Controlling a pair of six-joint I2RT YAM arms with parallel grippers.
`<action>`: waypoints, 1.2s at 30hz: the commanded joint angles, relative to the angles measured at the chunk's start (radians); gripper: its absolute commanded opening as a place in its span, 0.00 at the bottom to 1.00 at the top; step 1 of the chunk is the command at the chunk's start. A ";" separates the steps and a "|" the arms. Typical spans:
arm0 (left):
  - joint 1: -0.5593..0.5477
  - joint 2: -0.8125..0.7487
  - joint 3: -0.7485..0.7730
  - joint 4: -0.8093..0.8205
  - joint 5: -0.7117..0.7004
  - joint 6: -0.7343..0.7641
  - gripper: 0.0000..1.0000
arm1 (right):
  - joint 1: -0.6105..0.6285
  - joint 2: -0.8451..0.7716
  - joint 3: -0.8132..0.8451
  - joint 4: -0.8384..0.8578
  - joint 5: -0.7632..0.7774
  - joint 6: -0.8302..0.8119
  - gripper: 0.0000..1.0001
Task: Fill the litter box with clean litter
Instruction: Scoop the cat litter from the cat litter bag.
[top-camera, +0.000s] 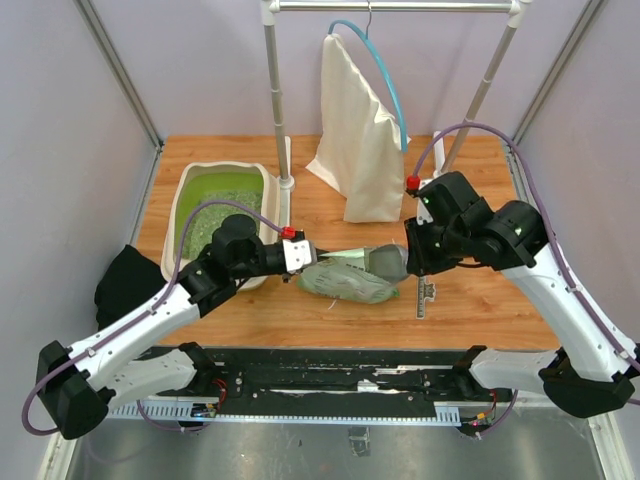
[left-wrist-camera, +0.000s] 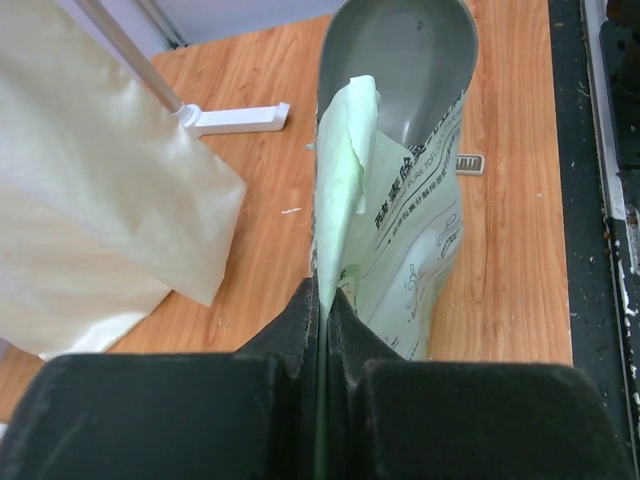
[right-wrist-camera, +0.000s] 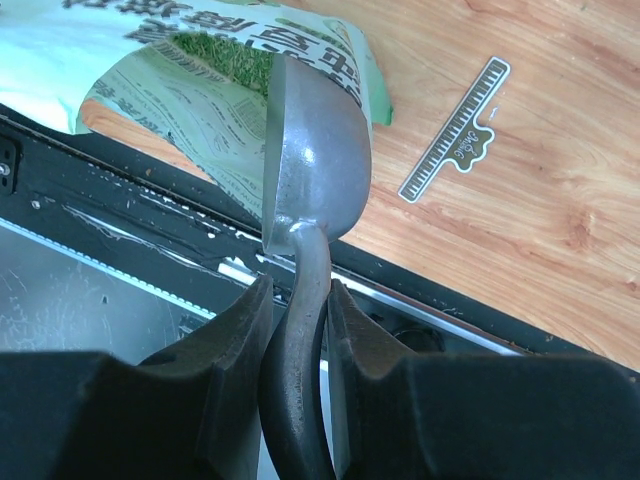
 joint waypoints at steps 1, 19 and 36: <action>0.008 0.019 0.050 0.064 0.010 -0.014 0.01 | -0.005 0.017 -0.053 -0.095 0.018 -0.050 0.01; 0.010 -0.059 -0.035 -0.021 -0.166 -0.244 0.59 | -0.060 0.145 -0.142 0.111 -0.145 -0.105 0.01; 0.082 -0.146 -0.256 0.239 -0.034 -0.477 0.40 | -0.070 0.229 -0.170 0.110 -0.085 -0.096 0.01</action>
